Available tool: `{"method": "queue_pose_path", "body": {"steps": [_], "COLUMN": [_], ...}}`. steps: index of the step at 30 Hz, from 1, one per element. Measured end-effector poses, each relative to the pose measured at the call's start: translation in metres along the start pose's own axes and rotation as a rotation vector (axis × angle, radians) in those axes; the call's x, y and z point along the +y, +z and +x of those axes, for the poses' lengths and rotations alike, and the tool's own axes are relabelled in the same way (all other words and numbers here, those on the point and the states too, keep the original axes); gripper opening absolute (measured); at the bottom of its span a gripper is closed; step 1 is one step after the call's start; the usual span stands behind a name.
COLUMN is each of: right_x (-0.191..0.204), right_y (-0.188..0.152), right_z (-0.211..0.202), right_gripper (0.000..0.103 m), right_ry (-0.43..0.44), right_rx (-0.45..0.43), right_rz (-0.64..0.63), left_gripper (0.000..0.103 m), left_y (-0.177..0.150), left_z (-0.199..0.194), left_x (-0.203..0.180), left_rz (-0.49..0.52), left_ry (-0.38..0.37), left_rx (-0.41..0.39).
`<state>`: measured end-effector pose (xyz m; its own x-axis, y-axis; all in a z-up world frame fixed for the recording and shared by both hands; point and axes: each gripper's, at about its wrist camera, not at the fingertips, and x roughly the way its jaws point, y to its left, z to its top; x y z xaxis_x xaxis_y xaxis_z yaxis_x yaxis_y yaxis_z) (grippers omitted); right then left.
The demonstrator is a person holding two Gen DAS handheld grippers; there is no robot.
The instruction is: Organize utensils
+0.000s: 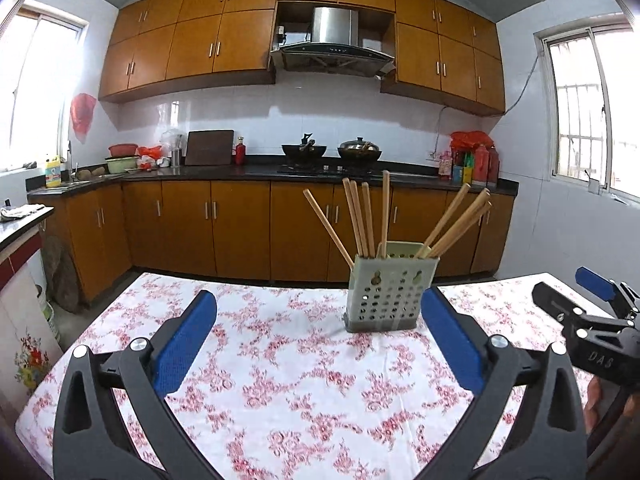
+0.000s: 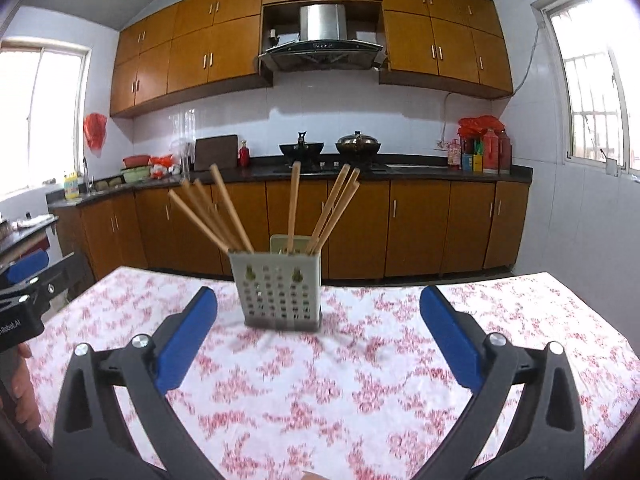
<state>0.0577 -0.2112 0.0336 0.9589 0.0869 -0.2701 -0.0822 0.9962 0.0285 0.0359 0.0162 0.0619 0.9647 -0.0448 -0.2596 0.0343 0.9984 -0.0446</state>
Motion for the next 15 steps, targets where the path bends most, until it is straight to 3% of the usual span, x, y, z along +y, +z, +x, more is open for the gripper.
{"method": "queue_pose_path", "body": {"steps": [15], "right_x": [-0.001], "right_y": [-0.033], "right_z": [-0.007], "right_gripper": [0.099], "right_ry": [-0.01], "right_rx": [0.051], "right_rz": [0.009], "left_gripper": [0.101], "left_y": [-0.04], "left_z": [-0.005], "left_x": [0.004], "left_rz": [0.011], "left_ry": [0.008], "left_rx": [0.071]}}
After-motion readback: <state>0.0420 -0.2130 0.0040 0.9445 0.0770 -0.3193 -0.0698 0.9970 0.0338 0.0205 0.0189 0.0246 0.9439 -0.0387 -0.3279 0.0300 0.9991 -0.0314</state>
